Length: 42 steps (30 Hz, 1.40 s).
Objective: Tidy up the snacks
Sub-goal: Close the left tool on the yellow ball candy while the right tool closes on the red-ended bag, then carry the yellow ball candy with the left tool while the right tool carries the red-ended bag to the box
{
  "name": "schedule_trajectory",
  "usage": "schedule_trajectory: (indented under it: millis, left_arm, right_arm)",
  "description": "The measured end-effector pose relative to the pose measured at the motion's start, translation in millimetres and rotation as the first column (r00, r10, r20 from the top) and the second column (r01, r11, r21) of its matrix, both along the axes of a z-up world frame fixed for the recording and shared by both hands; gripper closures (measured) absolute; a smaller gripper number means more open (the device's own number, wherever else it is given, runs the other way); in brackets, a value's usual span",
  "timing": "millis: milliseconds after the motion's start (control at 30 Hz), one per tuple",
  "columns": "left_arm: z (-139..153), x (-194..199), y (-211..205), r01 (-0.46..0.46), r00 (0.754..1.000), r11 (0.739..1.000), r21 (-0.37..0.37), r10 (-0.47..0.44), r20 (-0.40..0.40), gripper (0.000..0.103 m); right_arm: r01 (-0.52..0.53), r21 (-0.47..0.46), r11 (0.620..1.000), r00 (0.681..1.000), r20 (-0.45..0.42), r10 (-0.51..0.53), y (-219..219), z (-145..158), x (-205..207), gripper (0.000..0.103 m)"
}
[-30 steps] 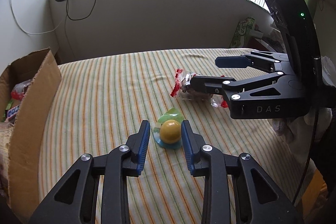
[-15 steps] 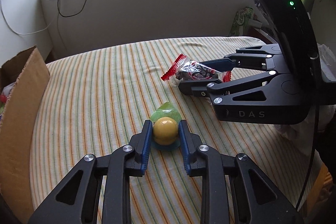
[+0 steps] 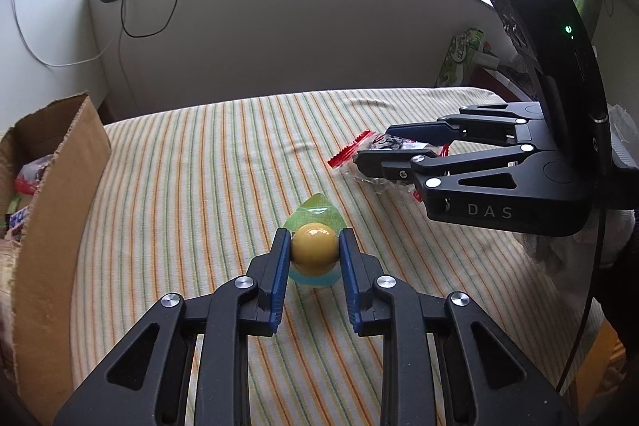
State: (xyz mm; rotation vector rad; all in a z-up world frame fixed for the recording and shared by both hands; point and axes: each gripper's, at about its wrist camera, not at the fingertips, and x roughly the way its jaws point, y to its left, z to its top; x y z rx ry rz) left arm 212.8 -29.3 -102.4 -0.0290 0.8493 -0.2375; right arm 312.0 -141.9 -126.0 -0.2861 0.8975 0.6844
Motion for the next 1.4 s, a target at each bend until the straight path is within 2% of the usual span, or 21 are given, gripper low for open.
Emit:
schedule_trajectory:
  millis: [267, 667, 1033, 1400]
  left_arm:
    - [12.5, -12.8, 7.7, -0.022, 0.999, 1.0, -0.008, 0.022, 0.039, 0.08]
    - [38.0, -25.4, 31.4, -0.058, 0.993, 0.998, -0.024, 0.06, 0.104, 0.08]
    - [57.3, -44.1, 85.7, -0.149, 0.976, 0.988, -0.037, 0.152, 0.154, 0.08]
    - [62.9, -54.7, 151.7, -0.262, 0.947, 0.964, -0.051, 0.267, 0.177, 0.08]
  right_arm:
    - [0.001, -0.002, 1.0, 1.0, 0.016, -0.001, -0.8, 6.4, -6.4, 0.064]
    - [-0.026, 0.009, 1.0, 0.994, 0.108, 0.025, 18.8, 51.6, -27.0, 0.065]
    - [-0.103, 0.051, 0.993, 0.985, 0.145, 0.095, 83.0, 77.6, -35.5, 0.065]
    - [-0.2, 0.065, 0.978, 0.97, 0.154, 0.189, 168.8, 81.6, -39.2, 0.065]
